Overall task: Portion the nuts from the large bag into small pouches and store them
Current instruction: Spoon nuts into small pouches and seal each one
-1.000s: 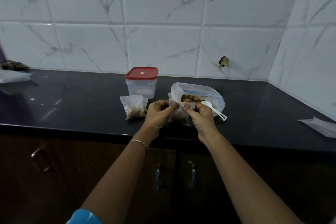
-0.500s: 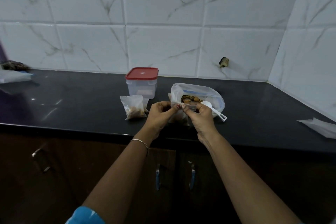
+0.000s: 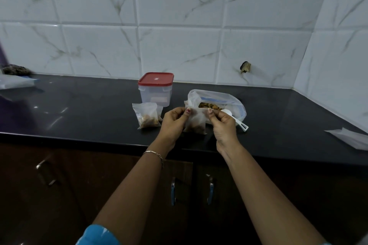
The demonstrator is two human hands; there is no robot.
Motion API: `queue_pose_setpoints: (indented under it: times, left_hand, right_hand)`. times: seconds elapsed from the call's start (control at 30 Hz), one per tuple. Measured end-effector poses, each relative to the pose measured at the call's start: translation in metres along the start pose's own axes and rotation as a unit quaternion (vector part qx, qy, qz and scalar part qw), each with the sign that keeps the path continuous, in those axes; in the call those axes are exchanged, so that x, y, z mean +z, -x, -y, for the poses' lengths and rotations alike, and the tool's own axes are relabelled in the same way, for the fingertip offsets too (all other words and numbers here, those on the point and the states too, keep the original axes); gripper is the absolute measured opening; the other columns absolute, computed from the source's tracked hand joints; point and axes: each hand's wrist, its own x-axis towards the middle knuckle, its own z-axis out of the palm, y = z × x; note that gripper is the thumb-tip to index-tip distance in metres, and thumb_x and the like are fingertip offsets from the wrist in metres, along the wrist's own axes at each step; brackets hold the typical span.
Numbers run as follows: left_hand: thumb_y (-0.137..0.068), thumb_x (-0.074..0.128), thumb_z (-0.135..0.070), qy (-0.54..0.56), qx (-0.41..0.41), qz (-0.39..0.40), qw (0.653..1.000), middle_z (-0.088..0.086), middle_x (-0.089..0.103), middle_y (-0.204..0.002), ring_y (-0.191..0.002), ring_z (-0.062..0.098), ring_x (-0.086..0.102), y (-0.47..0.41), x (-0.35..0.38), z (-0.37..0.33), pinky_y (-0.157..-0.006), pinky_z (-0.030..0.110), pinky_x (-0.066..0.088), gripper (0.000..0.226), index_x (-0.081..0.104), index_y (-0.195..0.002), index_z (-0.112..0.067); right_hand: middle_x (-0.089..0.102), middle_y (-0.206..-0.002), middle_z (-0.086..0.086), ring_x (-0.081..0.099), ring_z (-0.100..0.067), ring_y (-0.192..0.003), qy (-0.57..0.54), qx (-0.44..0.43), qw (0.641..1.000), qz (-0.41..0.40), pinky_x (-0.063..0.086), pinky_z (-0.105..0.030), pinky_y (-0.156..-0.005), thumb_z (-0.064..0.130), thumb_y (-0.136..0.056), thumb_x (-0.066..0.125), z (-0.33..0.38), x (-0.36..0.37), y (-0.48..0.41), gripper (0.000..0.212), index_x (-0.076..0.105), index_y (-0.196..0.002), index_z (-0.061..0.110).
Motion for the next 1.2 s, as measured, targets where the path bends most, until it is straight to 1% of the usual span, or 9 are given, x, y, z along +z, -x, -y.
queue_pose_setpoints:
  times: [0.1, 0.27, 0.37, 0.5, 0.67, 0.83, 1.03, 1.13, 1.2]
  left_hand:
    - [-0.097, 0.055, -0.026, -0.015, 0.007, -0.018, 1.0, 0.008, 0.07, -0.109, -0.107, 0.027, 0.065, 0.0, 0.002, 0.001, -0.093, 0.047, 0.054, 0.017, 0.07, -0.1, -0.018]
    - [-0.096, 0.057, -0.022, 0.002, 0.017, -0.048, 0.999, 0.002, 0.069, -0.097, -0.09, 0.015, 0.066, 0.0, 0.003, 0.001, -0.072, 0.028, 0.058, 0.014, 0.068, -0.096, -0.015]
    - [-0.096, 0.057, -0.022, 0.02, 0.018, -0.073, 0.997, 0.001, 0.067, -0.092, -0.086, 0.012, 0.063, -0.001, -0.001, 0.003, -0.064, 0.022, 0.054, 0.012, 0.067, -0.093, -0.016]
    - [-0.096, 0.057, -0.021, 0.037, 0.027, -0.083, 0.996, 0.007, 0.068, -0.098, -0.094, 0.019, 0.064, -0.003, -0.001, 0.004, -0.079, 0.032, 0.056, 0.014, 0.066, -0.098, -0.011]
    - [-0.097, 0.057, -0.022, 0.033, 0.016, -0.083, 0.996, 0.005, 0.069, -0.096, -0.093, 0.023, 0.065, -0.005, 0.001, 0.005, -0.079, 0.041, 0.057, 0.012, 0.067, -0.094, -0.016]
    - [-0.094, 0.06, -0.031, 0.013, 0.011, -0.129, 0.991, 0.009, 0.068, -0.102, -0.097, 0.022, 0.065, -0.005, -0.001, 0.005, -0.076, 0.032, 0.057, 0.02, 0.068, -0.097, -0.013]
    - [-0.09, 0.065, -0.031, 0.019, -0.003, -0.196, 0.98, 0.005, 0.068, -0.095, -0.091, 0.02, 0.065, 0.004, -0.009, 0.0, -0.073, 0.028, 0.056, 0.016, 0.068, -0.091, -0.015]
    - [-0.091, 0.065, -0.027, 0.015, -0.005, -0.21, 0.978, 0.002, 0.063, -0.086, -0.073, 0.012, 0.057, 0.011, -0.027, -0.007, -0.051, 0.016, 0.049, 0.014, 0.066, -0.089, -0.014]
    - [-0.089, 0.068, -0.026, 0.005, -0.009, -0.219, 0.976, 0.0, 0.064, -0.087, -0.073, 0.01, 0.058, 0.013, -0.045, -0.015, -0.053, 0.017, 0.052, 0.016, 0.067, -0.094, -0.011]
  right_hand:
    - [0.071, -0.089, 0.006, 0.067, -0.002, -0.086, -0.01, -0.004, 1.0, -0.016, 0.052, -0.014, -0.072, 0.014, -0.093, 0.062, 0.0, 0.001, -0.001, 0.01, 0.072, -0.089, 0.014]
    - [0.073, -0.084, 0.008, 0.067, -0.002, -0.086, -0.012, -0.02, 0.998, -0.061, 0.052, -0.018, -0.077, 0.018, -0.083, 0.076, 0.001, 0.001, -0.001, 0.005, 0.073, -0.083, 0.013]
    - [0.074, -0.08, 0.011, 0.067, 0.002, -0.083, 0.022, -0.005, 1.0, -0.015, 0.052, -0.017, -0.079, 0.031, -0.082, 0.075, 0.002, -0.001, 0.0, 0.017, 0.075, -0.084, 0.014]
    - [0.076, -0.09, -0.001, 0.07, -0.01, -0.092, 0.111, 0.024, 0.988, 0.107, 0.055, -0.027, -0.083, 0.032, -0.08, 0.075, -0.001, -0.002, 0.001, 0.026, 0.075, -0.091, 0.009]
    - [0.074, -0.093, -0.003, 0.07, -0.014, -0.092, 0.098, 0.02, 0.994, 0.046, 0.057, -0.025, -0.077, 0.024, -0.092, 0.065, -0.005, -0.002, -0.002, 0.019, 0.072, -0.092, 0.007]
    - [0.07, -0.089, 0.002, 0.065, -0.009, -0.088, 0.146, 0.007, 0.988, 0.049, 0.054, -0.026, -0.081, 0.026, -0.098, 0.056, -0.002, -0.002, -0.001, 0.02, 0.071, -0.092, 0.014]
    - [0.071, -0.104, 0.007, 0.065, -0.009, -0.101, 0.305, 0.002, 0.932, 0.195, 0.054, -0.035, -0.09, 0.05, -0.072, 0.078, -0.014, -0.002, -0.004, 0.045, 0.07, -0.107, 0.024]
    - [0.071, -0.1, 0.01, 0.064, -0.008, -0.101, 0.372, -0.002, 0.908, 0.195, 0.051, -0.041, -0.096, 0.036, -0.078, 0.077, -0.018, 0.005, -0.014, 0.02, 0.071, -0.096, 0.031]
    - [0.071, -0.098, 0.011, 0.063, -0.009, -0.101, 0.399, 0.001, 0.892, 0.212, 0.049, -0.043, -0.098, 0.029, -0.082, 0.075, -0.018, 0.015, -0.017, 0.008, 0.071, -0.087, 0.034]
